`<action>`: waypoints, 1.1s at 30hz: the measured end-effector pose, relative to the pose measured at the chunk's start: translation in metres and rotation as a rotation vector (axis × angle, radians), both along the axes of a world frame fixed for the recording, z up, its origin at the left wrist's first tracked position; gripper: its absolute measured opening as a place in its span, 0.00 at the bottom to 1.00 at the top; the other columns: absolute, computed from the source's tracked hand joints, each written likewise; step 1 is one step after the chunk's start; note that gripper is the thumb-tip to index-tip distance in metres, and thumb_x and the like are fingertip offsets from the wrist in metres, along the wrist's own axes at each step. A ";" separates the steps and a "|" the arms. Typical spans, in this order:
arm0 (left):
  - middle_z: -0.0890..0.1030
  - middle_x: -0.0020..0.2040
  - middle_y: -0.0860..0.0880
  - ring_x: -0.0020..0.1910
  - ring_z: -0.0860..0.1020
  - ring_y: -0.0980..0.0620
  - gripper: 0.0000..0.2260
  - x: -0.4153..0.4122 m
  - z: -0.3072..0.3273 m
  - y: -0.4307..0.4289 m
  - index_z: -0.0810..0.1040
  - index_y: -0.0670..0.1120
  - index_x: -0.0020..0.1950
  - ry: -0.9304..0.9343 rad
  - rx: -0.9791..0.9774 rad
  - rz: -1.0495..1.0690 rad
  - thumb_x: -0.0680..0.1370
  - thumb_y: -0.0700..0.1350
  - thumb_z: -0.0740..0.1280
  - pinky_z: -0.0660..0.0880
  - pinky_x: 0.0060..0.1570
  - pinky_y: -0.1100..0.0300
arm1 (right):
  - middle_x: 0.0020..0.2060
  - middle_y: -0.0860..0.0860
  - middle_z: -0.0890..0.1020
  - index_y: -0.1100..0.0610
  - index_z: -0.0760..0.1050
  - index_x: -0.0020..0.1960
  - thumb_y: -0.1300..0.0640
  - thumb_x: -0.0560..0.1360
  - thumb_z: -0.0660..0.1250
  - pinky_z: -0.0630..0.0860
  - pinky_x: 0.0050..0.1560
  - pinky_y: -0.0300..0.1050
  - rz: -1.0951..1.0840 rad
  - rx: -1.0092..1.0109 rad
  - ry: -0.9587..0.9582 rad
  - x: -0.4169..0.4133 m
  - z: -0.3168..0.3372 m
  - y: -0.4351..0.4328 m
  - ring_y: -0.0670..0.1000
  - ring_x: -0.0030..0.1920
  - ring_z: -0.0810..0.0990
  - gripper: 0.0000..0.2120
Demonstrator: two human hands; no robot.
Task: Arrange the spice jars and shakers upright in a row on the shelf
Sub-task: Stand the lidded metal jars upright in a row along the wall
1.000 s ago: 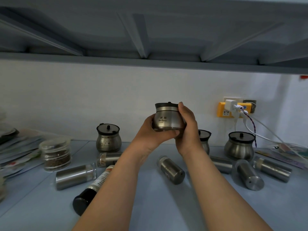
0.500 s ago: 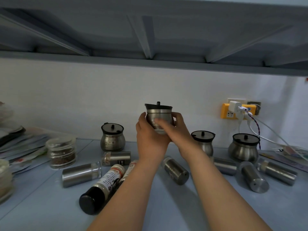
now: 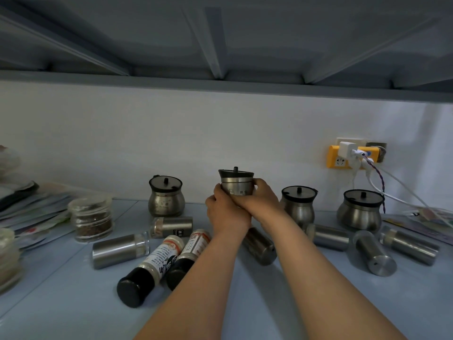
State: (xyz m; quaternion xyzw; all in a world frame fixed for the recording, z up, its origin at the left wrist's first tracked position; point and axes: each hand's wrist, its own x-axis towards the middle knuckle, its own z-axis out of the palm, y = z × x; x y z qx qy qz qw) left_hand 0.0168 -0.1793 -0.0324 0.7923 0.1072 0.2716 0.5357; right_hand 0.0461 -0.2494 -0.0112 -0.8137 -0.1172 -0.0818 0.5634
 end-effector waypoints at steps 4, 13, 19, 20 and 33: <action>0.67 0.64 0.41 0.59 0.73 0.41 0.23 0.004 -0.007 0.002 0.64 0.45 0.68 0.065 -0.015 -0.005 0.74 0.39 0.64 0.69 0.55 0.57 | 0.49 0.50 0.78 0.51 0.63 0.59 0.46 0.67 0.74 0.76 0.47 0.44 0.015 0.013 0.090 -0.001 -0.007 0.001 0.50 0.50 0.79 0.29; 0.75 0.60 0.41 0.55 0.77 0.42 0.17 0.014 -0.015 0.008 0.70 0.44 0.62 0.070 -0.175 0.006 0.73 0.41 0.65 0.74 0.53 0.53 | 0.49 0.54 0.77 0.56 0.63 0.55 0.46 0.71 0.64 0.76 0.49 0.48 0.030 -0.012 0.191 0.000 -0.009 0.009 0.54 0.49 0.78 0.20; 0.73 0.62 0.40 0.58 0.75 0.41 0.23 0.018 -0.019 0.009 0.66 0.42 0.67 0.081 -0.148 0.009 0.73 0.40 0.66 0.70 0.51 0.55 | 0.46 0.53 0.77 0.57 0.69 0.54 0.39 0.69 0.57 0.74 0.43 0.47 0.042 -0.078 0.180 0.002 -0.009 0.014 0.52 0.47 0.77 0.24; 0.74 0.62 0.40 0.58 0.75 0.42 0.23 0.018 -0.020 0.010 0.66 0.42 0.67 0.083 -0.148 0.007 0.73 0.39 0.67 0.69 0.51 0.56 | 0.43 0.53 0.76 0.57 0.70 0.50 0.38 0.67 0.55 0.70 0.39 0.46 0.043 -0.099 0.167 0.003 -0.009 0.014 0.52 0.44 0.76 0.24; 0.66 0.71 0.36 0.69 0.68 0.38 0.29 0.020 -0.026 0.013 0.59 0.39 0.73 0.177 -0.058 0.023 0.74 0.41 0.67 0.66 0.67 0.48 | 0.50 0.58 0.77 0.60 0.74 0.53 0.42 0.78 0.49 0.70 0.50 0.46 0.008 -0.231 0.146 0.002 -0.011 0.011 0.57 0.52 0.75 0.24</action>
